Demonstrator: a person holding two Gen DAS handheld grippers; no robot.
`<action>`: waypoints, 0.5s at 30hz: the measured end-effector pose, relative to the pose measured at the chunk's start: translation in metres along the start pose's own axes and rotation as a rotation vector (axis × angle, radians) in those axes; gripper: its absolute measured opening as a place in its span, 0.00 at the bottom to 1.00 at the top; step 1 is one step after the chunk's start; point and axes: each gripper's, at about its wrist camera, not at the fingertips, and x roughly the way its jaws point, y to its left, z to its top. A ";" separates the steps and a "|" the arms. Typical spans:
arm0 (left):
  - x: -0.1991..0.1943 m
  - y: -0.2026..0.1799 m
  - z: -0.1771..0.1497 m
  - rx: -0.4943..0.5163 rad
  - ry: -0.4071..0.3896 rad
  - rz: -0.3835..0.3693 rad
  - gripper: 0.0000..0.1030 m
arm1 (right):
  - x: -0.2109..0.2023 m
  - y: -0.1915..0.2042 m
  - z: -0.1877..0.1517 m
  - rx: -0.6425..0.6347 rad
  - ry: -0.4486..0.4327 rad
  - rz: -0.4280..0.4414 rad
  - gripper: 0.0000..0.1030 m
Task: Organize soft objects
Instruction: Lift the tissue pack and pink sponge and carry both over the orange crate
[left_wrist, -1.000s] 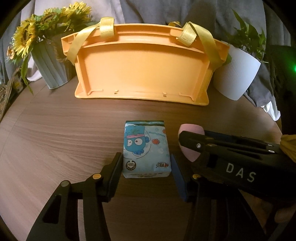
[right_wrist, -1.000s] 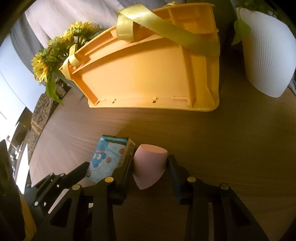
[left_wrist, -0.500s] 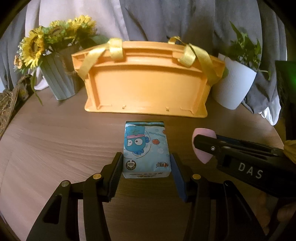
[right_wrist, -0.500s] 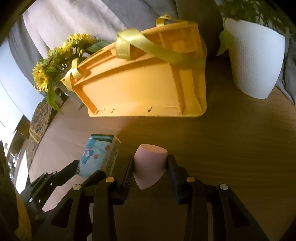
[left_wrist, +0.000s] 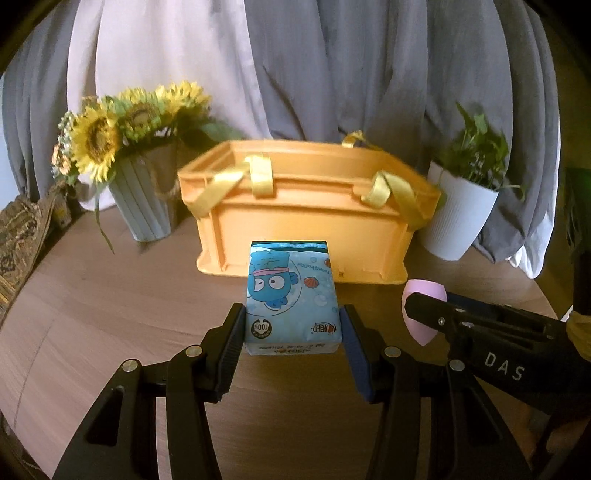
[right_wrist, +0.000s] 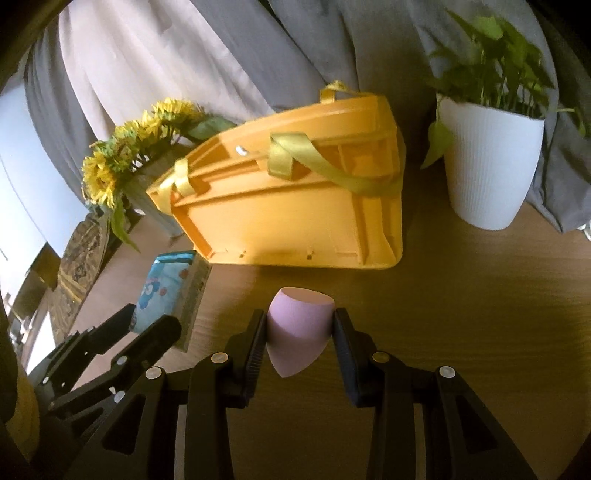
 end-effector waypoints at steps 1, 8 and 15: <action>-0.003 0.001 0.002 0.001 -0.006 -0.002 0.49 | -0.004 0.002 0.001 0.000 -0.010 -0.003 0.36; -0.026 0.009 0.014 0.015 -0.059 -0.009 0.49 | -0.026 0.018 0.004 0.008 -0.071 -0.017 0.36; -0.042 0.019 0.027 0.031 -0.108 0.005 0.49 | -0.043 0.034 0.013 0.018 -0.139 -0.024 0.36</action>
